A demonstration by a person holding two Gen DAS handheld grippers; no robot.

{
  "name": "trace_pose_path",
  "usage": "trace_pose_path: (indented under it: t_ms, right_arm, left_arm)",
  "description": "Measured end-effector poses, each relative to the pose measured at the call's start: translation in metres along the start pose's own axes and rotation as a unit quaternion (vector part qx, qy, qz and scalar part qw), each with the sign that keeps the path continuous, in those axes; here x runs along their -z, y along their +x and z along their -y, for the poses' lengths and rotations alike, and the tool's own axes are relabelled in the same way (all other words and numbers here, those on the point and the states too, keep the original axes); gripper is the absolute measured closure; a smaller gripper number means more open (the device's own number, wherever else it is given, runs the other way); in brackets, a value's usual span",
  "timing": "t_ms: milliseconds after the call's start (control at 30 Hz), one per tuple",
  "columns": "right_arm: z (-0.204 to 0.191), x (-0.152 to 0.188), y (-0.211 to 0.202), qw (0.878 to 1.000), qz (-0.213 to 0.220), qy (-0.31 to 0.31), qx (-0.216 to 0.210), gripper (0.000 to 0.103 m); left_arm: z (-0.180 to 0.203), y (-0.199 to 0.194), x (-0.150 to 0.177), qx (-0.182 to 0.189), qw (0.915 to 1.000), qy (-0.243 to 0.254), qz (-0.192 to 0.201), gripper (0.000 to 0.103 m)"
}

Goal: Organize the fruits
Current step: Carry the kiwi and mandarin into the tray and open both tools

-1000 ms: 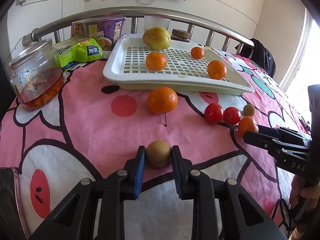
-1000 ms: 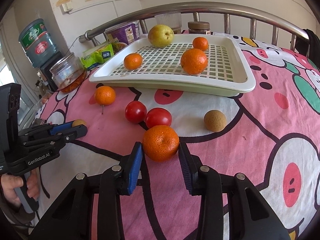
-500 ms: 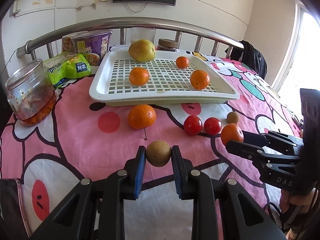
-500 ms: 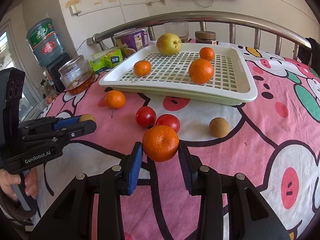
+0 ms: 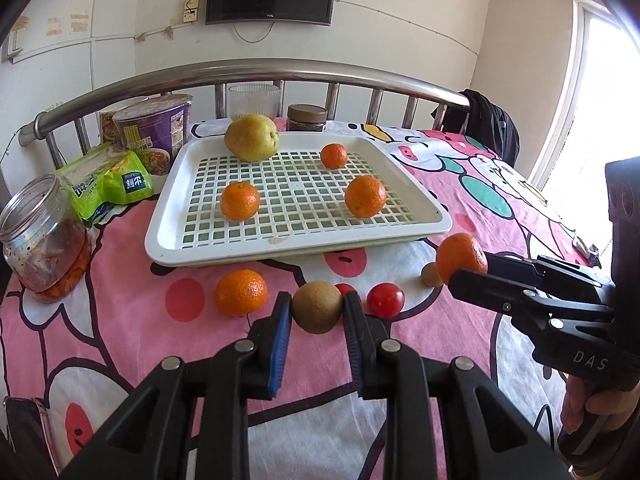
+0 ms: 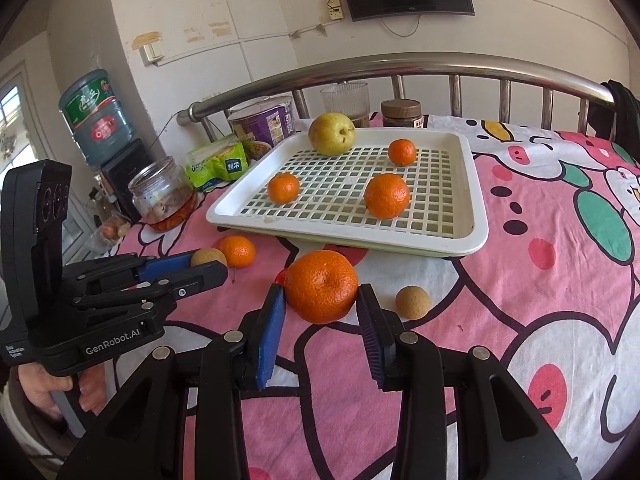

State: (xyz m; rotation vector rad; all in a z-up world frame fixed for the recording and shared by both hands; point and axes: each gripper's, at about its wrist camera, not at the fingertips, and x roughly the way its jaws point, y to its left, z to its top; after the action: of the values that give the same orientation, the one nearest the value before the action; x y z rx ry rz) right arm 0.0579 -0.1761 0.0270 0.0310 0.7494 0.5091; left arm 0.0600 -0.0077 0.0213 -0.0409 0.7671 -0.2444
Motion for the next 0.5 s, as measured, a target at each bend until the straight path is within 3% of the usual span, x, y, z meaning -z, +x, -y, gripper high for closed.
trace_pose_path:
  t_ms: [500]
  right_arm:
    - [0.021, -0.032, 0.006, 0.999, 0.020, 0.026, 0.000, 0.068]
  left_arm:
    - [0.003, 0.012, -0.031, 0.004, 0.9999, -0.006, 0.013, 0.075]
